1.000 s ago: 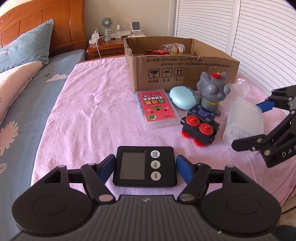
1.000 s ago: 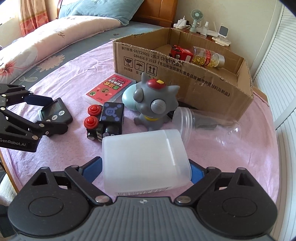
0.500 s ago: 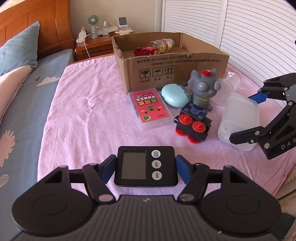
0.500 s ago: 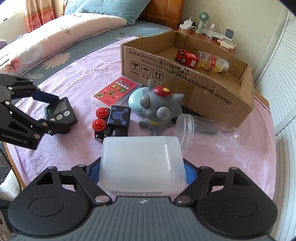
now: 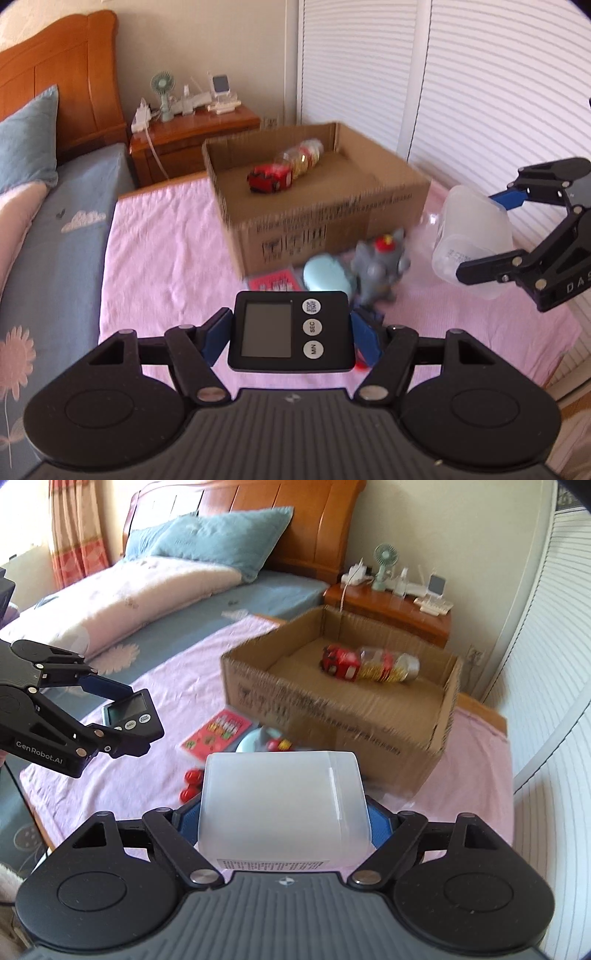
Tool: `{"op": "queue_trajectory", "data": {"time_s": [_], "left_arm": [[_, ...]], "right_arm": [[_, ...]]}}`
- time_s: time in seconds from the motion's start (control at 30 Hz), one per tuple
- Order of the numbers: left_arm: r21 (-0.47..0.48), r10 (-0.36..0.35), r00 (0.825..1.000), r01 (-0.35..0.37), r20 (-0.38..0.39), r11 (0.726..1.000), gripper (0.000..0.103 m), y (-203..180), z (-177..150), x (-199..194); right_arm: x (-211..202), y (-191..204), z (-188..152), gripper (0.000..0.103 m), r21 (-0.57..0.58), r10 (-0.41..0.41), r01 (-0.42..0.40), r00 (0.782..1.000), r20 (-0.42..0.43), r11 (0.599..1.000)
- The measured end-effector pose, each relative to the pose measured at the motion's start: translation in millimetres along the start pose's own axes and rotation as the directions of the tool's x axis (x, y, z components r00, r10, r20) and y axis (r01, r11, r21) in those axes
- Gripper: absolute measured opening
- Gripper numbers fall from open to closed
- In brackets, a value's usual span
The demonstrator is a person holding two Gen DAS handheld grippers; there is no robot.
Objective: Organize rigid objects
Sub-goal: 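Carry the black timer into the box and open the left tool, then lower the white container into the box and open the right tool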
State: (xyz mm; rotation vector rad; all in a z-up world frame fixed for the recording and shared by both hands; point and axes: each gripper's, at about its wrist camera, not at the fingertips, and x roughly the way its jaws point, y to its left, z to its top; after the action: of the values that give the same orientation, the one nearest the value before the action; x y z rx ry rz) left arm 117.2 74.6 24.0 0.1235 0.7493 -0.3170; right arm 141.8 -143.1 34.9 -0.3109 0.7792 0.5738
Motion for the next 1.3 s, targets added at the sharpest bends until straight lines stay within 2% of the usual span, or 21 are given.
{"op": "queue_trajectory", "data": {"time_s": [0.17,0.3,0.6,0.67,0.7,0.77,0.93,1.07,1.2,1.3], "left_arm": [[0.051,0.012,0.997,-0.015,0.072,0.999,0.069,-1,47,15],[0.065,0.033,0.996,-0.038,0.077,0.997,0.069,0,76,46],[0.044,0.050,0.998,-0.051,0.025,0.998,0.069,3,92,106],[0.042,0.054,0.998,-0.056,0.043,0.998,0.077,3,92,110],[0.037,0.061,0.997,-0.063,0.050,0.997,0.080,4,92,109],[0.025,0.085,0.995,-0.087,0.054,0.996,0.093,4,93,104],[0.014,0.127,0.990,-0.129,0.064,0.992,0.099,0,89,74],[-0.016,0.130,0.991,-0.130,0.013,0.991,0.100,-8,76,47],[-0.064,0.138,0.990,-0.138,-0.006,0.988,0.100,-15,55,24],[-0.127,0.171,0.985,-0.171,-0.012,0.977,0.100,-15,40,12]], "right_arm": [[0,-18,19,0.087,0.004,-0.042,0.042,0.997,0.058,0.999],[8,-36,35,0.087,0.035,-0.056,0.053,0.996,0.074,0.998],[30,-60,50,0.087,0.091,-0.085,0.080,0.995,0.054,0.993],[33,-63,50,0.087,0.099,-0.086,0.081,0.995,0.048,0.992],[34,-64,50,0.087,0.104,-0.087,0.082,0.995,0.045,0.991],[36,-66,50,0.087,0.110,-0.089,0.084,0.995,0.039,0.990],[43,-71,56,0.087,0.121,-0.091,0.087,0.995,0.034,0.989],[50,-75,62,0.087,0.141,-0.093,0.089,0.995,0.027,0.986],[62,-80,72,0.087,0.167,-0.094,0.090,0.995,0.018,0.982],[74,-83,79,0.087,0.183,-0.108,0.105,0.994,0.004,0.978]]}}
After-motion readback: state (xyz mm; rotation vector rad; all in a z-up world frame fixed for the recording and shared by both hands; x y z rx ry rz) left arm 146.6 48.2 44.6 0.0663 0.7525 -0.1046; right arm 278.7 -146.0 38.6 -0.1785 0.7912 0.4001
